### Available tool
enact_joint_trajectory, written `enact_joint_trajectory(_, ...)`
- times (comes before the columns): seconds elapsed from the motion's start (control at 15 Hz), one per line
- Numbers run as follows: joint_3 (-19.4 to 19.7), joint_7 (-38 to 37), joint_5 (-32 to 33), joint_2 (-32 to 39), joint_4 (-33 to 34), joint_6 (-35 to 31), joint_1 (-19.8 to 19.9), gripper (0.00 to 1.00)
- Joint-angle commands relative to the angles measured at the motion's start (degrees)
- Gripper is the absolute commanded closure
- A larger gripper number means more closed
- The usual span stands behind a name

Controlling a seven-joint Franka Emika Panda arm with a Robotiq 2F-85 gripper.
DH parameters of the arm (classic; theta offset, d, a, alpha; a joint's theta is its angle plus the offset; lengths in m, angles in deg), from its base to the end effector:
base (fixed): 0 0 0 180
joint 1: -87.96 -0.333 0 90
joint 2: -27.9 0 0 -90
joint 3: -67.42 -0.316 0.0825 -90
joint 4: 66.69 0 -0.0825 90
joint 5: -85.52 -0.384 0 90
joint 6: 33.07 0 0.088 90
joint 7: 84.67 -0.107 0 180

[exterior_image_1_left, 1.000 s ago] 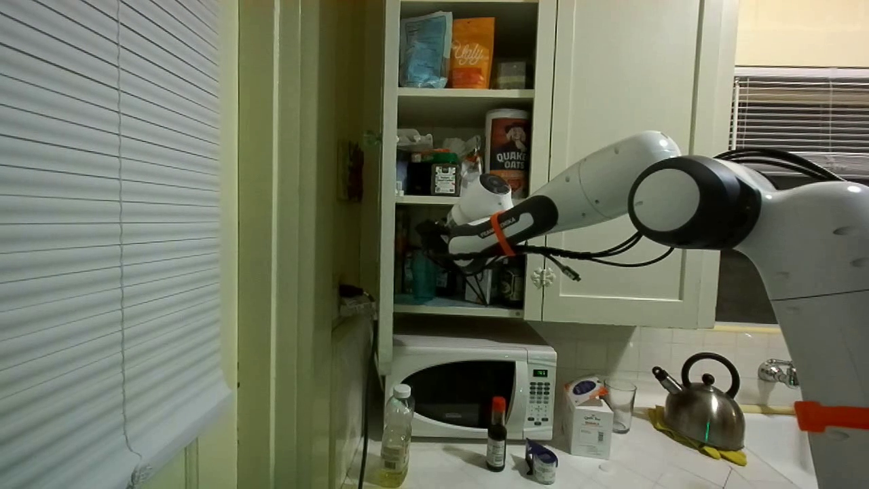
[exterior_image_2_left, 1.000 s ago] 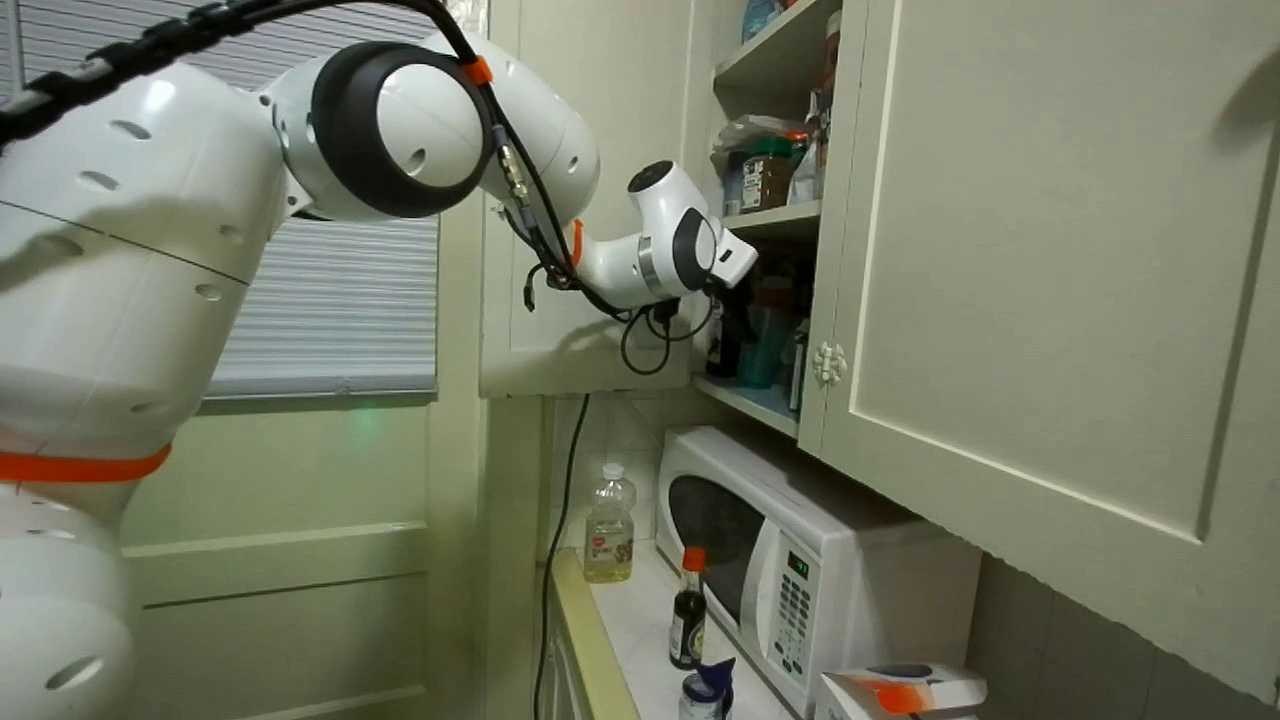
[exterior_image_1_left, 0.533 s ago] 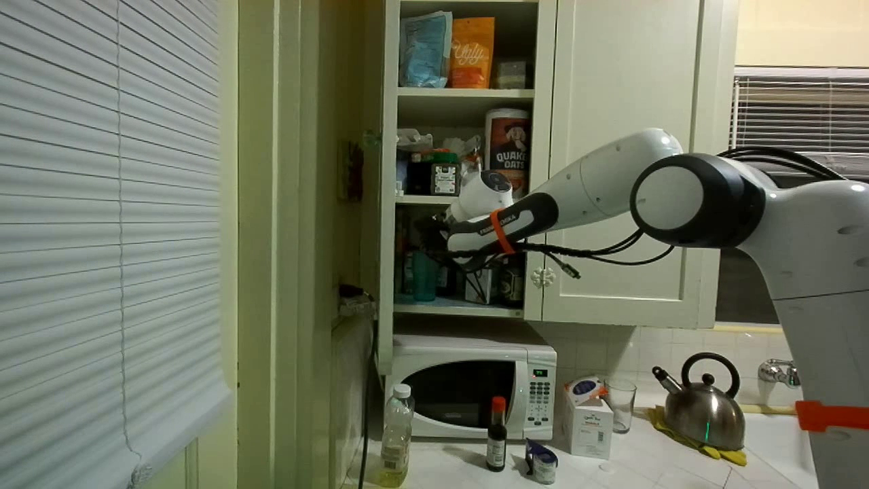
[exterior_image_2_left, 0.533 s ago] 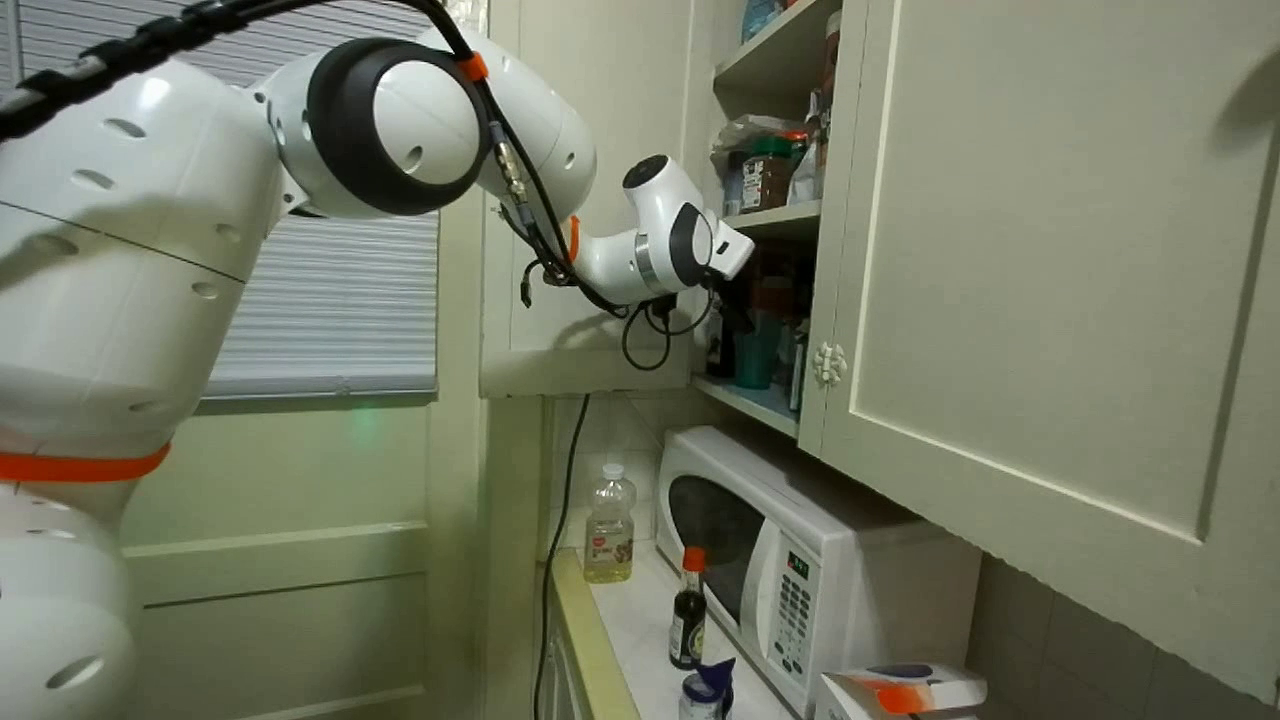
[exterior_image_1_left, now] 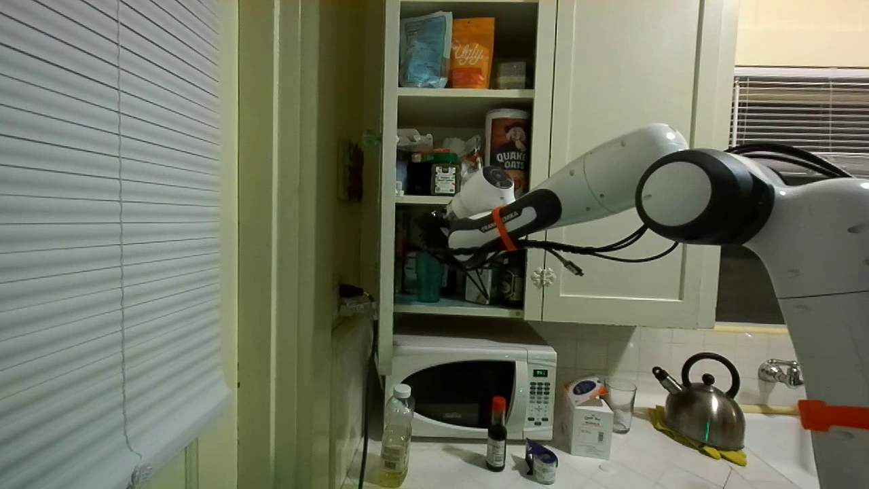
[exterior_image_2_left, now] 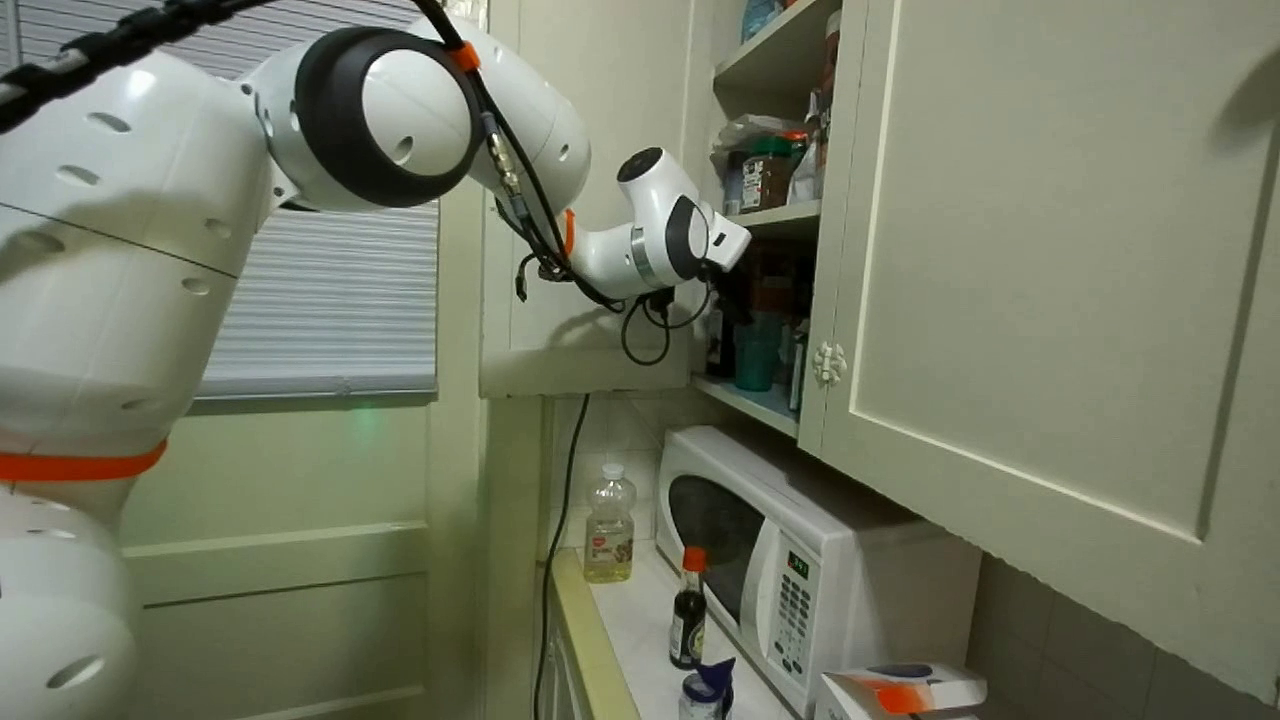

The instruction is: Put the cup on the last shelf of the open cabinet

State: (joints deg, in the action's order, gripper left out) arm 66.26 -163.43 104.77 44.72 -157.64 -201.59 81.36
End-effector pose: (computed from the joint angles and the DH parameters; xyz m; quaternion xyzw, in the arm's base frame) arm 0.6875 0.1131 0.5942 -0.7640 0.3943 -0.4382 0.2623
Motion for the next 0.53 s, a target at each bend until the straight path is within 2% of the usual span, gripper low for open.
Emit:
enact_joint_trajectory(0.0, 1.02, -0.16, 4.31, -6.37, -8.02, -2.15, -1.46, 0.00)
enact_joint_trajectory(0.07, 1.97, -1.09, 7.12, -8.13, -10.19, -2.19, -2.20, 0.00)
enact_joint_trajectory(0.2, 8.97, -5.47, 18.66, -12.73, -14.12, -2.35, -6.59, 0.00)
enact_joint_trajectory(0.27, 10.70, -6.20, 23.28, -15.46, -16.29, -1.36, -7.80, 0.00)
enact_joint_trajectory(0.4, 10.90, -6.76, 32.66, -21.28, -20.86, 1.73, -7.92, 0.00)
enact_joint_trajectory(0.47, 9.86, -4.66, 34.17, -24.44, -24.27, 3.52, -7.57, 0.00)
